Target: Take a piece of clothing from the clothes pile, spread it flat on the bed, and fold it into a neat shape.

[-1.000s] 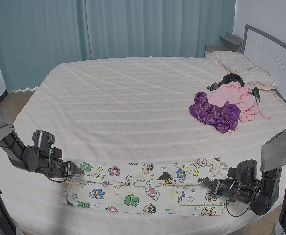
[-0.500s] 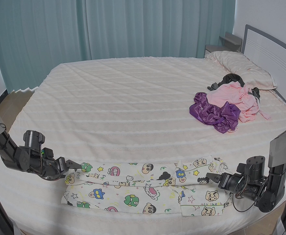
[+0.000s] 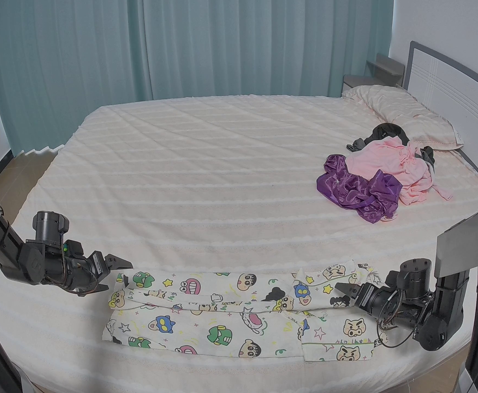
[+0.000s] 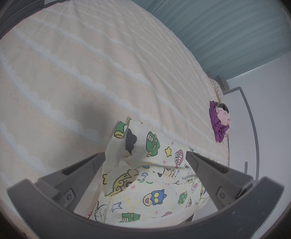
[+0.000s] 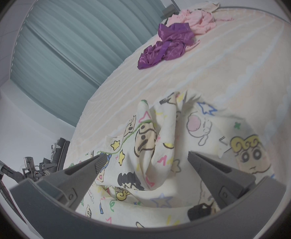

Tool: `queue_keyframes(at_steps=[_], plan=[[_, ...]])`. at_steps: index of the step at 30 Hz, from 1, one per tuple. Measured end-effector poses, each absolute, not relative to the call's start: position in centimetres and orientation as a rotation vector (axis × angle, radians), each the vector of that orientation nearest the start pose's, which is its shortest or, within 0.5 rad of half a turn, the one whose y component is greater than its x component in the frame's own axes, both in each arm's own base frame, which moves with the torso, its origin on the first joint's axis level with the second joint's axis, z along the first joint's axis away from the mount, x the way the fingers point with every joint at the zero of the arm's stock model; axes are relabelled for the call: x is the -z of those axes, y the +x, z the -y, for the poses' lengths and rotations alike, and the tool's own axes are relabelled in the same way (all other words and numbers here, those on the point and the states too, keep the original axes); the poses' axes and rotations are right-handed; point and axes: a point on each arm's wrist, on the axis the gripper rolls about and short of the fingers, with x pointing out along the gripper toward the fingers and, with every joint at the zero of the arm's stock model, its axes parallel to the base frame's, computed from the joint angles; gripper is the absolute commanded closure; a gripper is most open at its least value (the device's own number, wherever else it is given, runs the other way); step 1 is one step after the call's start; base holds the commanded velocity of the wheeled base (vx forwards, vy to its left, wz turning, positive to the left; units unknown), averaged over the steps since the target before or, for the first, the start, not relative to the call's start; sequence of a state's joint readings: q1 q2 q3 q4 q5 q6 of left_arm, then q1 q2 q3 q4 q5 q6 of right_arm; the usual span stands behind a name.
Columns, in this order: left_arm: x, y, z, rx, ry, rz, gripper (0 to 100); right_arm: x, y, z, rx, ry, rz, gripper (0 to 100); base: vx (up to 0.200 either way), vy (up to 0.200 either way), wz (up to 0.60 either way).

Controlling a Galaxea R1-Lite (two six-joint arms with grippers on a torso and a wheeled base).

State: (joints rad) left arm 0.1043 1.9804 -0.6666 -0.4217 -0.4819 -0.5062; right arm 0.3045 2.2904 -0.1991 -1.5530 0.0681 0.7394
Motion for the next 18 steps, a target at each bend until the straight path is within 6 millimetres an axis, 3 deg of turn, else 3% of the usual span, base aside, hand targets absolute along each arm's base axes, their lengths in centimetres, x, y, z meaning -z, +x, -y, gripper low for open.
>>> queue_keyframes(at_steps=[2, 3, 10, 18], plan=[[-4.8, 29.9, -2.0, 0.129, -0.729, -0.939, 0, 1.9, 25.4, -8.2, -0.155, 0.664, -0.654, 0, 0.0, 0.0, 0.0], [-4.7, 29.9, -2.0, 0.129, -0.728, -0.94, 0, 2.1, 25.5, -8.2, -0.153, 0.671, -0.657, 100, 0.0, 0.0, 0.0], [-4.6, 29.8, -2.0, 0.127, -0.73, -0.946, 0, 2.4, 25.8, -8.3, -0.144, 0.696, -0.663, 100, 0.0, 0.0, 0.0], [-4.3, 29.6, -2.0, 0.123, -0.732, -0.958, 0, 2.0, 24.5, -7.6, -0.116, 0.706, -0.69, 100, 0.0, 0.0, 0.0]])
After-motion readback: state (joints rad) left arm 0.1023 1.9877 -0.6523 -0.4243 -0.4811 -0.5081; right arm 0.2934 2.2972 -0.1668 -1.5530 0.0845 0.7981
